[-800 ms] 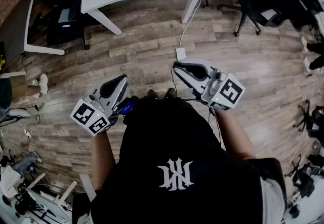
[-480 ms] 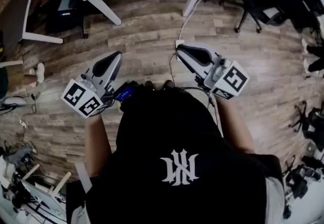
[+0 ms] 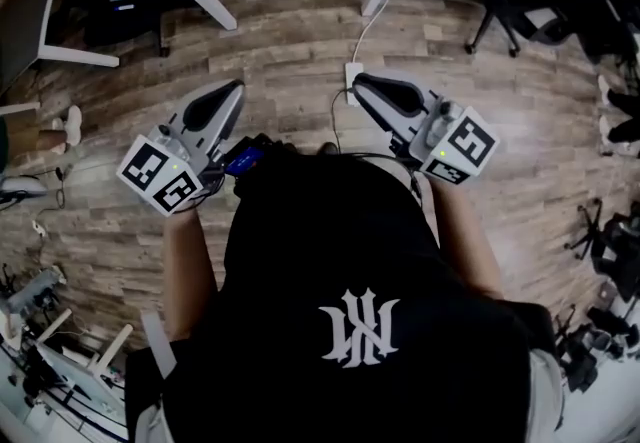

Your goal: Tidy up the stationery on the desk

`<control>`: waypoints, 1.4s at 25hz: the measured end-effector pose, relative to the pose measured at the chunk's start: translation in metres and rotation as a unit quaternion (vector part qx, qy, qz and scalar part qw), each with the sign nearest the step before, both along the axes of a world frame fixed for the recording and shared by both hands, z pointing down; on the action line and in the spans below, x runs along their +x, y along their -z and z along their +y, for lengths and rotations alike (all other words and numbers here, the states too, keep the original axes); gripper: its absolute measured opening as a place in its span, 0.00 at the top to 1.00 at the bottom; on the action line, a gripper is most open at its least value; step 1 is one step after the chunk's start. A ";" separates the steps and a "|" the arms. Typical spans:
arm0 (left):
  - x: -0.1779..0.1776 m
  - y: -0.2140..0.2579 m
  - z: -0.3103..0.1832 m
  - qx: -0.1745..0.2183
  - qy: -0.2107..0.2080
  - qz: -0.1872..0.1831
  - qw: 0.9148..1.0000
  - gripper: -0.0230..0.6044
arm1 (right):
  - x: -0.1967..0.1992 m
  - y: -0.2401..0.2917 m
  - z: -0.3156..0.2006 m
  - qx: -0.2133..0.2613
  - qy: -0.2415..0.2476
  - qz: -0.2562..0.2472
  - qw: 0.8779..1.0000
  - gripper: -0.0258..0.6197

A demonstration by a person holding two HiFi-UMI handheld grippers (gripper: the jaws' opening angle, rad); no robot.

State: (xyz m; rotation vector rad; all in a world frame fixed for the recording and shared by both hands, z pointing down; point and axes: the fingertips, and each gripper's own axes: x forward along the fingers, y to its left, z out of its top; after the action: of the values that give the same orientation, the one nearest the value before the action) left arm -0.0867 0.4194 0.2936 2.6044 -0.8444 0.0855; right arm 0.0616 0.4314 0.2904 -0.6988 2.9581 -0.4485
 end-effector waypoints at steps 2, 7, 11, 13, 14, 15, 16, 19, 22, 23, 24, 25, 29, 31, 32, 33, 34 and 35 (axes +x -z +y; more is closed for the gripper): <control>0.003 0.000 0.000 0.003 0.000 -0.002 1.000 0.96 | -0.001 0.001 0.003 0.004 0.015 -0.001 1.000 0.88; 0.013 -0.002 -0.003 0.006 0.000 -0.001 1.000 0.96 | 0.004 0.002 0.001 0.008 0.019 -0.009 1.000 0.88; 0.027 0.003 -0.005 0.013 -0.009 -0.006 1.000 0.96 | 0.019 0.005 -0.002 0.009 0.009 -0.017 1.000 0.88; 0.032 0.003 -0.007 0.015 -0.013 -0.008 1.000 0.96 | 0.025 0.003 -0.003 0.009 0.003 -0.019 1.000 0.88; 0.034 0.003 -0.008 0.014 -0.013 -0.008 1.000 0.96 | 0.027 0.002 -0.004 0.009 0.001 -0.018 1.000 0.88; 0.035 0.003 -0.008 0.013 -0.013 -0.008 1.000 0.96 | 0.030 0.001 -0.004 0.009 -0.002 -0.015 1.000 0.88; 0.037 0.003 -0.009 0.012 -0.013 -0.007 1.000 0.96 | 0.032 0.000 -0.004 0.010 -0.003 -0.012 1.000 0.88; 0.045 0.004 -0.010 0.010 -0.014 -0.007 1.000 0.96 | 0.040 -0.003 -0.003 0.006 -0.002 -0.013 1.000 0.88; 0.048 0.002 -0.009 0.009 -0.012 -0.009 1.000 0.96 | 0.046 -0.007 -0.004 0.002 -0.003 -0.018 1.000 0.88; 0.048 0.001 -0.009 0.007 -0.011 -0.010 1.000 0.96 | 0.048 -0.008 -0.005 0.001 -0.004 -0.018 1.000 0.88; 0.049 0.000 -0.009 0.005 -0.010 -0.011 1.000 0.96 | 0.050 -0.008 -0.006 -0.001 -0.005 -0.020 1.000 0.88; 0.049 0.001 -0.009 0.004 -0.010 -0.012 1.000 0.96 | 0.052 -0.008 -0.008 -0.002 -0.006 -0.021 1.000 0.88; 0.046 0.006 -0.016 0.003 -0.001 -0.010 1.000 0.96 | 0.057 -0.007 -0.021 -0.005 -0.011 -0.028 1.000 0.88; 0.043 0.008 -0.022 -0.001 0.005 -0.009 1.000 0.96 | 0.059 -0.008 -0.030 -0.009 -0.014 -0.032 0.999 0.88; 0.041 0.008 -0.025 -0.004 0.007 -0.010 1.000 0.96 | 0.060 -0.009 -0.035 -0.012 -0.015 -0.034 0.999 0.88; 0.039 0.007 -0.028 -0.008 0.010 -0.011 1.000 0.96 | 0.060 -0.009 -0.041 -0.016 -0.015 -0.034 0.999 0.88; 0.037 0.006 -0.033 -0.012 0.012 -0.012 1.000 0.96 | 0.059 -0.010 -0.047 -0.020 -0.014 -0.032 0.999 0.88; 0.034 0.005 -0.038 -0.017 0.015 -0.012 1.000 0.96 | 0.058 -0.011 -0.054 -0.024 -0.013 -0.031 0.999 0.88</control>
State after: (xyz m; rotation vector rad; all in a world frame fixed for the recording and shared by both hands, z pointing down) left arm -0.0523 0.3818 0.2890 2.5629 -0.8833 0.1212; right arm 0.1201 0.3771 0.3016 -0.7151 2.8863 -0.5310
